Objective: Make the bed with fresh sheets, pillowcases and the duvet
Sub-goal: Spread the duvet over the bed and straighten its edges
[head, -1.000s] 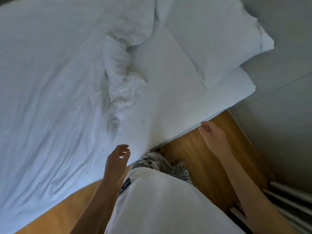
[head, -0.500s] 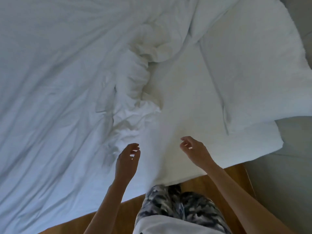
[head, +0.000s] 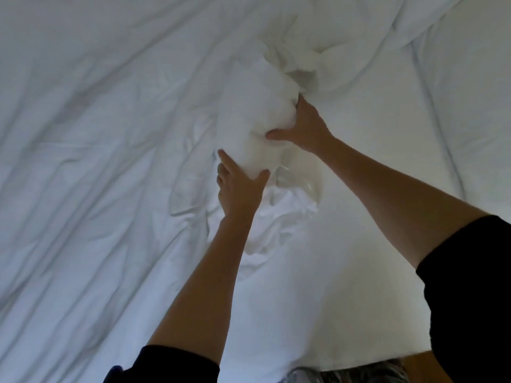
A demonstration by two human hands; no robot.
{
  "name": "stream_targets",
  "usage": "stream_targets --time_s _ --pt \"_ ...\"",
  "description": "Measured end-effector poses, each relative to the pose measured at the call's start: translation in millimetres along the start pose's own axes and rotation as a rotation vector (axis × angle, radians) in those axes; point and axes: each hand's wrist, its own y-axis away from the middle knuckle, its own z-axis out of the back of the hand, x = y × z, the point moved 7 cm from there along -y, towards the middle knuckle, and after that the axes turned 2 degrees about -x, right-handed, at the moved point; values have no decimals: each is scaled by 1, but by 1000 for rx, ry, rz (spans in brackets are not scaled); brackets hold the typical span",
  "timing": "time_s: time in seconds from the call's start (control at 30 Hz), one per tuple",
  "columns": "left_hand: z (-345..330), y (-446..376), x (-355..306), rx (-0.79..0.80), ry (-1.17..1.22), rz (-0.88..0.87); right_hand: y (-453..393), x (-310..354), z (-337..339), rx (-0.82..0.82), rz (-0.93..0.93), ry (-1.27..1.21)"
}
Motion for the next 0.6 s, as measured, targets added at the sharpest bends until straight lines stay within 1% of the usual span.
stream_targets --time_s 0.1,0.17,0.2,0.3,0.4,0.5,0.6 --pt "-3 -19 8 -50 49 74 -4 1 -32 154 -3 147" --pt "2 -28 17 -67 26 82 4 -2 -52 194 -18 227" --pt "4 -29 22 -59 19 73 10 -3 -57 183 -21 269" --pt "7 -20 32 0 0 11 30 -13 -64 189 -49 304" --pt "1 -1 41 71 22 -36 64 -30 -72 280 -78 304" --pt "-11 28 55 166 12 12 108 -54 -77 375 -160 328" --pt "-27 76 61 263 -24 44 159 -79 -65 440 -267 293"
